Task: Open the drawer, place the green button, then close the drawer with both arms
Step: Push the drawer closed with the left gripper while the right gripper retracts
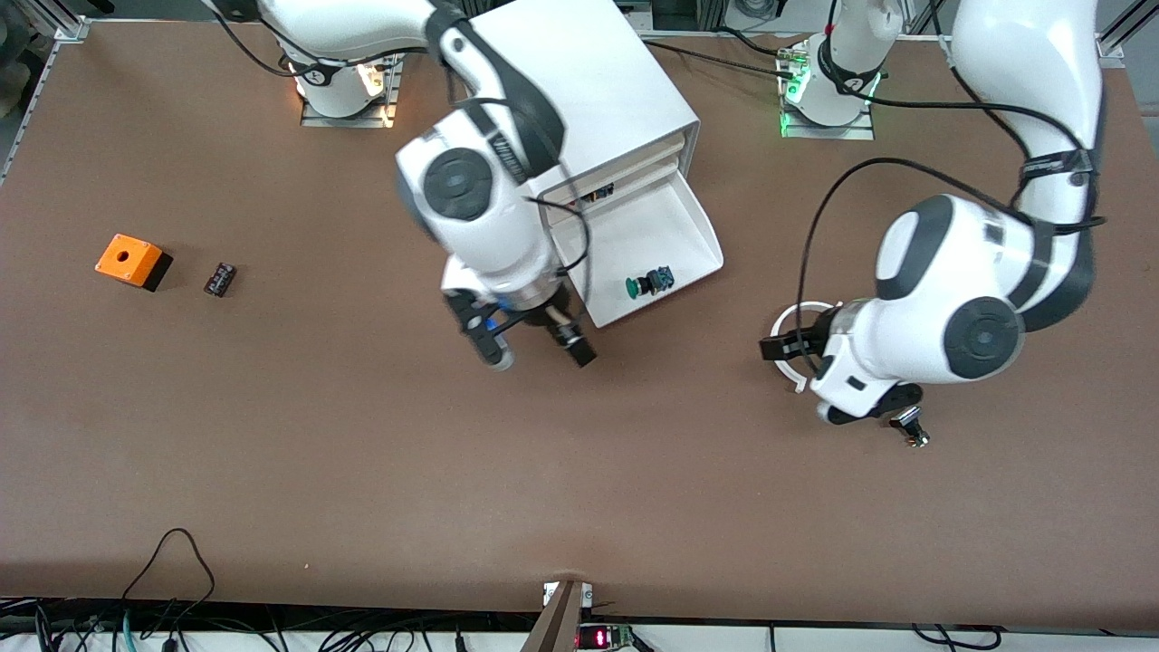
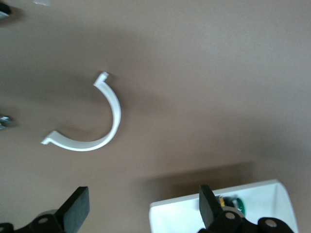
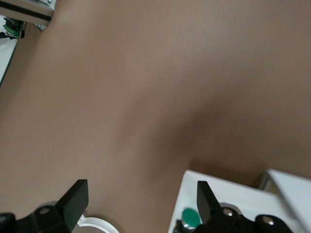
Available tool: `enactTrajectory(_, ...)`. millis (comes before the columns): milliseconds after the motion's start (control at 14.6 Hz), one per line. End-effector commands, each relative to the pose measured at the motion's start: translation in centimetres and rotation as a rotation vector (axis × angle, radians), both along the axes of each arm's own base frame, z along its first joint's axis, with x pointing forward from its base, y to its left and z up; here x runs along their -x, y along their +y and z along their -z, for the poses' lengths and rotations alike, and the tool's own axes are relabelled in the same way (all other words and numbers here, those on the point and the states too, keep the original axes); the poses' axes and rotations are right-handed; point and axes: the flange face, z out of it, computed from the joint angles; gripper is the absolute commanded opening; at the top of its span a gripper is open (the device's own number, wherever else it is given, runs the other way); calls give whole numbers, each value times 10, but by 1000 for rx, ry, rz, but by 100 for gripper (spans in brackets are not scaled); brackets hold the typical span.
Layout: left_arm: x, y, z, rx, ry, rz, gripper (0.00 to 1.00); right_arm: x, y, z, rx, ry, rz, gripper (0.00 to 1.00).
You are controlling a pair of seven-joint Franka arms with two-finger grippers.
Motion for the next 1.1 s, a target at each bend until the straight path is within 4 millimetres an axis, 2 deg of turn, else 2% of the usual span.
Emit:
enactTrajectory(0,14,-35,29,-43,-55,-72,99,-21,-70,-26,-22,27,-134,99)
enactTrajectory(69,19,-44,44,-46,-72,-97,99,-29,-100,-32,-21,33,-173,99)
enactTrajectory(275,39,-77,80,-42,-120,-144,99,-38,-189,-34,8,33,-367,99)
enactTrajectory(343,48,-86,93,-45,-121,-151,99,-37,-221,-33,20,20,-444,99)
enactTrajectory(481,69,-102,112,-48,-127,-144,98,-26,-268,-33,57,-1,-577,99)
enactTrajectory(687,95,-111,140,-36,-163,-147,98,-11,-311,-41,114,-21,-695,99)
enactTrajectory(824,109,-115,156,-33,-169,-138,98,-7,-327,-53,147,-36,-758,99)
enactTrajectory(1030,124,-123,158,-43,-153,-119,98,5,-336,-73,208,-29,-872,99)
